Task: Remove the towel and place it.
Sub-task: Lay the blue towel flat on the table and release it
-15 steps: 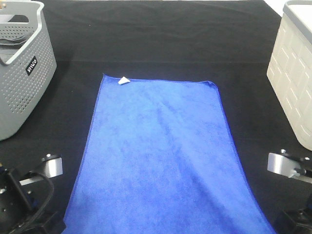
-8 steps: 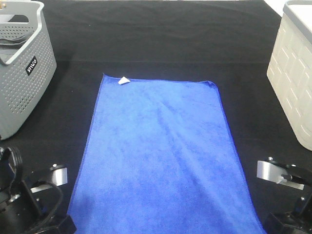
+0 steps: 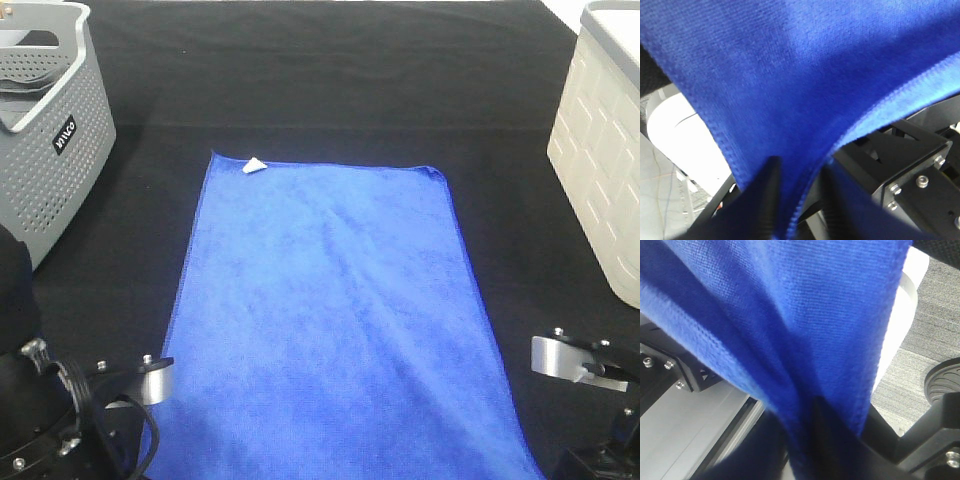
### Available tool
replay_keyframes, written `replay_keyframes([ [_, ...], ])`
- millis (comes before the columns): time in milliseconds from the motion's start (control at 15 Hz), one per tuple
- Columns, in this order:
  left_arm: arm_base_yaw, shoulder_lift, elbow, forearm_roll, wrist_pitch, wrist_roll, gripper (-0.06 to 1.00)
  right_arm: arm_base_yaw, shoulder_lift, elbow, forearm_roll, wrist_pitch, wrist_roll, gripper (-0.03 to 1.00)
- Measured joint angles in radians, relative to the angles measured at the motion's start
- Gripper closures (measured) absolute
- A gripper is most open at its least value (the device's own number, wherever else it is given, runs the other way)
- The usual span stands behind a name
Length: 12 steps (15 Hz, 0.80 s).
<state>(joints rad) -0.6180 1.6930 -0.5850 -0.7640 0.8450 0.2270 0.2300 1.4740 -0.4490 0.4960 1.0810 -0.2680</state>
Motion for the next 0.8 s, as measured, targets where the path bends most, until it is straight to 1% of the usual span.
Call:
replay_keyframes([
  [67,0.000,0.000,0.000,0.000,0.000,0.000,0.70,0.000,0.000,0.000,0.000,0.000,0.000,0.76],
  [133,0.000,0.000,0.000,-0.024,0.002,-0.014,0.39,0.000,0.000,0.000,0.001,0.000,-0.001,0.54],
  [200,0.000,0.000,0.000,-0.024,0.002,-0.014,0.39,0.000,0.000,0.000,0.001,0.000,-0.001,0.54],
  [267,0.000,0.000,0.000,-0.032,0.013,-0.014,0.29,0.000,0.000,0.000,0.001,0.000,-0.001,0.41],
  [333,0.000,0.000,0.000,-0.037,0.033,-0.014,0.22,0.000,0.000,0.000,0.001,0.004,-0.001,0.36],
  [467,0.000,0.000,0.000,-0.039,0.063,-0.013,0.20,0.000,0.000,-0.001,0.005,0.015,-0.001,0.33],
  [533,0.000,0.000,-0.006,-0.040,0.095,-0.004,0.20,0.000,0.001,-0.039,0.006,0.021,-0.001,0.33],
  [600,0.000,0.000,-0.006,-0.040,0.095,-0.004,0.20,0.000,0.001,-0.039,0.006,0.021,-0.001,0.33],
  [733,0.000,0.000,-0.075,-0.039,0.141,0.009,0.20,0.000,0.003,-0.132,0.001,0.024,-0.001,0.33],
  [800,0.000,0.000,-0.123,-0.032,0.146,0.010,0.20,0.000,0.004,-0.192,-0.012,0.025,0.000,0.33],
])
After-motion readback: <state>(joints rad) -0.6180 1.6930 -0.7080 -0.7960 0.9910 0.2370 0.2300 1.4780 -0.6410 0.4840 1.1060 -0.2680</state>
